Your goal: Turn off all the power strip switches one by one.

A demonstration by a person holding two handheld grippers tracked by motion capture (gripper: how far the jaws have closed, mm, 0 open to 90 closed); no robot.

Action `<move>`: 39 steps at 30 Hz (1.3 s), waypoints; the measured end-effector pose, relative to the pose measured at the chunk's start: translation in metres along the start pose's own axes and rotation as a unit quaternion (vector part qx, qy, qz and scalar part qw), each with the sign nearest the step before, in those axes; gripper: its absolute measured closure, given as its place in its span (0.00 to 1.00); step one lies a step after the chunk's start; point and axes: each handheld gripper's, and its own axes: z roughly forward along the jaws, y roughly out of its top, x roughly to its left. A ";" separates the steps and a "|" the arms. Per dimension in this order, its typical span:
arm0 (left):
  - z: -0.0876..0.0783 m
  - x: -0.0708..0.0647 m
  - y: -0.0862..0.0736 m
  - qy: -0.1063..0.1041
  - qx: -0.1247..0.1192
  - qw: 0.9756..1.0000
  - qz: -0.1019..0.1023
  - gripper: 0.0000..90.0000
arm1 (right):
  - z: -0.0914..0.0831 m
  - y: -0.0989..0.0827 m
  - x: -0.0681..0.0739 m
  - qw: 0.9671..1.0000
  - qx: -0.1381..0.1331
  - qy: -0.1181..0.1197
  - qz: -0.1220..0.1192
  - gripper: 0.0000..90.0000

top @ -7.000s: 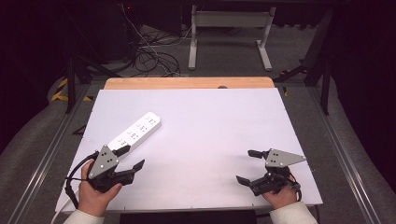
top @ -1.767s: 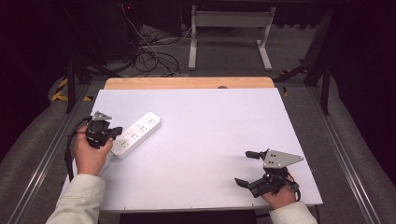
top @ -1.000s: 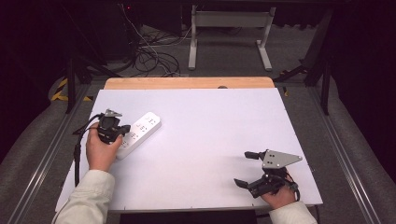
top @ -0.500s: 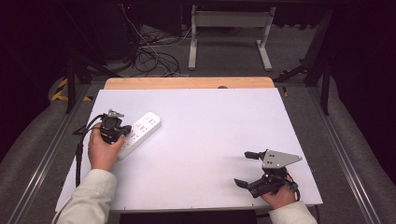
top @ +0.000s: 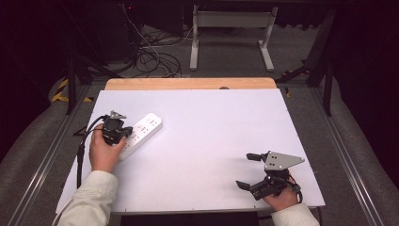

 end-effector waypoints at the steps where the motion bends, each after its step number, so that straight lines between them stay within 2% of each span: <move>1: 0.000 -0.001 0.000 0.001 0.003 1.000 -0.002 1.00 | 0.000 0.000 0.000 1.000 0.000 0.000 0.000 0.03; 3: 0.000 0.000 0.000 0.000 0.000 1.000 0.000 1.00 | 0.000 0.000 0.000 1.000 0.001 0.000 0.000 0.03; 6: 0.000 0.002 -0.001 -0.010 -0.001 1.000 -0.012 1.00 | 0.000 0.000 0.000 1.000 0.002 0.000 -0.001 0.03; 15: 0.000 0.002 -0.001 -0.010 -0.002 1.000 -0.012 1.00 | 0.001 0.000 0.000 1.000 0.001 0.002 0.001 0.03; 20: 0.000 0.000 -0.001 -0.002 -0.002 1.000 -0.008 1.00 | 0.000 0.000 0.000 1.000 0.000 0.002 0.001 0.03; 22: 0.000 0.001 -0.002 -0.006 -0.002 1.000 -0.015 1.00 | 0.000 0.000 0.000 1.000 0.001 0.001 0.000 0.03; 26: 0.001 0.000 -0.001 -0.001 0.003 1.000 -0.009 1.00 | 0.001 0.000 0.000 1.000 0.001 0.003 0.000 0.03; 28: 0.001 0.000 -0.001 -0.003 0.002 1.000 -0.010 1.00 | 0.001 0.000 0.000 1.000 0.003 0.003 -0.001 0.03; 31: -0.001 0.003 -0.002 -0.017 0.003 1.000 -0.021 1.00 | 0.000 0.000 0.001 1.000 0.003 0.002 -0.002 0.03; 32: -0.012 0.001 -0.002 0.008 -0.016 1.000 -0.009 1.00 | -0.001 0.000 0.001 1.000 0.001 0.001 -0.002 0.03; 33: -0.012 0.001 -0.002 0.008 -0.016 1.000 -0.009 1.00 | -0.002 0.000 0.001 1.000 -0.001 0.001 -0.001 0.03; 34: -0.029 0.000 0.002 -0.008 -0.059 0.998 -0.007 1.00 | -0.002 0.000 0.000 1.000 -0.003 0.001 -0.001 0.03; 35: -0.029 0.000 0.002 -0.008 -0.059 0.998 -0.007 1.00 | -0.003 0.000 0.000 1.000 -0.004 0.001 -0.002 0.03; 36: -0.033 -0.001 0.005 -0.018 -0.058 0.998 -0.011 1.00 | -0.003 0.000 0.000 1.000 -0.004 0.001 -0.002 0.03; 37: -0.034 -0.002 0.008 -0.016 -0.048 0.999 -0.005 1.00 | -0.002 0.000 0.000 1.000 -0.004 0.002 0.000 0.03; 39: -0.032 -0.004 0.009 -0.020 -0.046 0.999 -0.005 1.00 | 0.000 0.000 -0.001 1.000 -0.001 0.003 0.000 0.03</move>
